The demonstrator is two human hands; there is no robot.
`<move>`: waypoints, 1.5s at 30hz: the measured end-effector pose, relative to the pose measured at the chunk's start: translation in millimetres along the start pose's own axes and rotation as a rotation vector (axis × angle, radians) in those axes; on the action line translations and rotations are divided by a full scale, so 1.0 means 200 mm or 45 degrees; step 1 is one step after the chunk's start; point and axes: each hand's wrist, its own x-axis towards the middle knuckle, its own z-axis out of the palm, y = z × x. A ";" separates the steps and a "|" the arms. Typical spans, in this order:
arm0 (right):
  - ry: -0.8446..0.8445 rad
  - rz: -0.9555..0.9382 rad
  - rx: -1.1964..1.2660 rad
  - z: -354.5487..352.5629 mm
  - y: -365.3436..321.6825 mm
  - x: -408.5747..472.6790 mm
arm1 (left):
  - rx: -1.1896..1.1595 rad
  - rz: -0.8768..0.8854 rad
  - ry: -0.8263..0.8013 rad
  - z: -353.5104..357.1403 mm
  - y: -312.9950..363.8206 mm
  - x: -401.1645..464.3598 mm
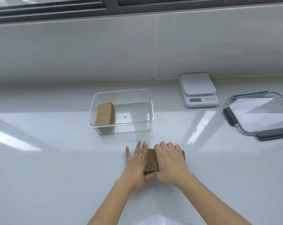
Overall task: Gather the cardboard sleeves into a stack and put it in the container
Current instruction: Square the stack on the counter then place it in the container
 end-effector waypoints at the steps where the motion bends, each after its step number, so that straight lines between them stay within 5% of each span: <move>1: 0.002 -0.008 -0.004 0.00 0.00 0.00 | 0.029 0.011 0.038 0.01 -0.01 0.01; 15: -0.076 0.022 -0.019 -0.04 -0.01 0.00 | 0.214 0.064 0.039 -0.03 -0.02 0.03; 18: -0.104 0.225 0.341 -0.11 0.00 0.00 | -0.340 -0.001 -0.031 -0.15 0.02 0.01; 22: -0.200 0.436 1.453 -0.30 0.06 0.01 | -1.338 -0.195 0.062 -0.39 0.07 -0.02; 28: -0.332 0.350 2.072 -0.42 0.06 0.03 | -1.705 -0.260 -0.036 -0.54 0.12 -0.03; 33: -0.285 0.402 2.177 -0.42 -0.02 0.02 | -1.906 -0.445 -0.067 -0.57 0.12 -0.03; 39: -0.223 0.400 2.199 -0.45 -0.10 0.03 | -1.871 -0.410 -0.160 -0.61 0.11 -0.04; 45: -0.188 0.290 1.810 -0.55 -0.16 0.11 | -1.939 -0.428 -0.083 -0.69 0.01 -0.01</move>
